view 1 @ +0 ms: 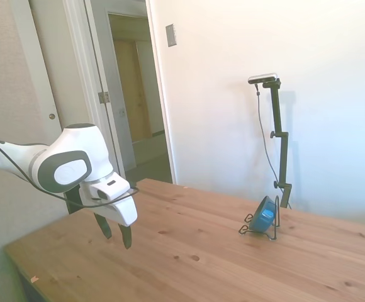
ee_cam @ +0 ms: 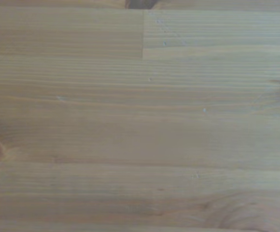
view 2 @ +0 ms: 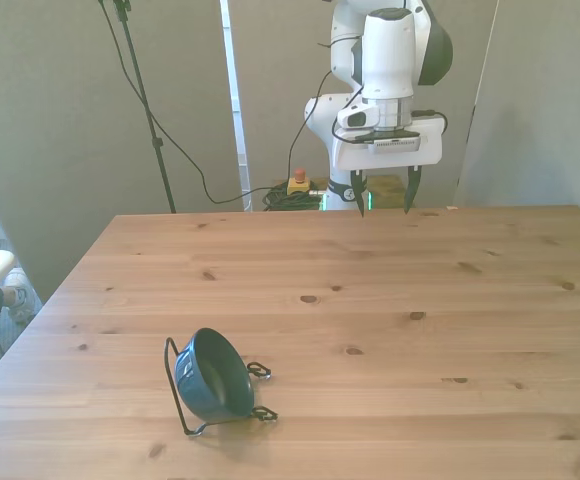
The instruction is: Unload the bowl
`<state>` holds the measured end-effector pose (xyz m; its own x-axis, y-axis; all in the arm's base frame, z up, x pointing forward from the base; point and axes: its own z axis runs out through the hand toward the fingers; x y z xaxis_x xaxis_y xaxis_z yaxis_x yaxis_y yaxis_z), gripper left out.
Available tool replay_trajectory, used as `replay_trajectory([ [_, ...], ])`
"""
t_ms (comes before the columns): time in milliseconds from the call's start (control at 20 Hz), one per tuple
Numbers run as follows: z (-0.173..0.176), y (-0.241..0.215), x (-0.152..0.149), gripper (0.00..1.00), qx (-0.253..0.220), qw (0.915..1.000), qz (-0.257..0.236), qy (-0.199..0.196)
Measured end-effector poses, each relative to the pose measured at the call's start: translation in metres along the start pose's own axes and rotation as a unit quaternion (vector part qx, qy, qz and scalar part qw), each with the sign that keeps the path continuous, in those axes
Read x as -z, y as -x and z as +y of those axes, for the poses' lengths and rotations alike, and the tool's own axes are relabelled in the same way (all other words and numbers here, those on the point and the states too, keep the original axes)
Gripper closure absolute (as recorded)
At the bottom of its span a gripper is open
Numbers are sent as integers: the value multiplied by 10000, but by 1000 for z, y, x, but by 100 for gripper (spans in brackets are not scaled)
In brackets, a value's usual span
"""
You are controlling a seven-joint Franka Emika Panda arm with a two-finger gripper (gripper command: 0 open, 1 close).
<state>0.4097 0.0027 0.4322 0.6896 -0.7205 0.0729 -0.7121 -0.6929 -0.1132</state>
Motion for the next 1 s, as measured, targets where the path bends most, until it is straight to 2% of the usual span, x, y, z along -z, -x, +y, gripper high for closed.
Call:
replay_trajectory([
  [200, 0, -12, 1, 0, -58, 9998, 174, -82],
  [400, 10, -68, 24, 0, -461, 9963, 700, -178],
  [600, 21, -145, 40, 0, -921, 9895, 1091, -221],
  [850, 10, -221, 41, 0, -1283, 9783, 1596, -326],
  [900, -4, -243, 39, 0, -1387, 9728, 1818, -380],
  [1000, -5, -246, 38, 0, -1370, 9705, 1961, -293],
])
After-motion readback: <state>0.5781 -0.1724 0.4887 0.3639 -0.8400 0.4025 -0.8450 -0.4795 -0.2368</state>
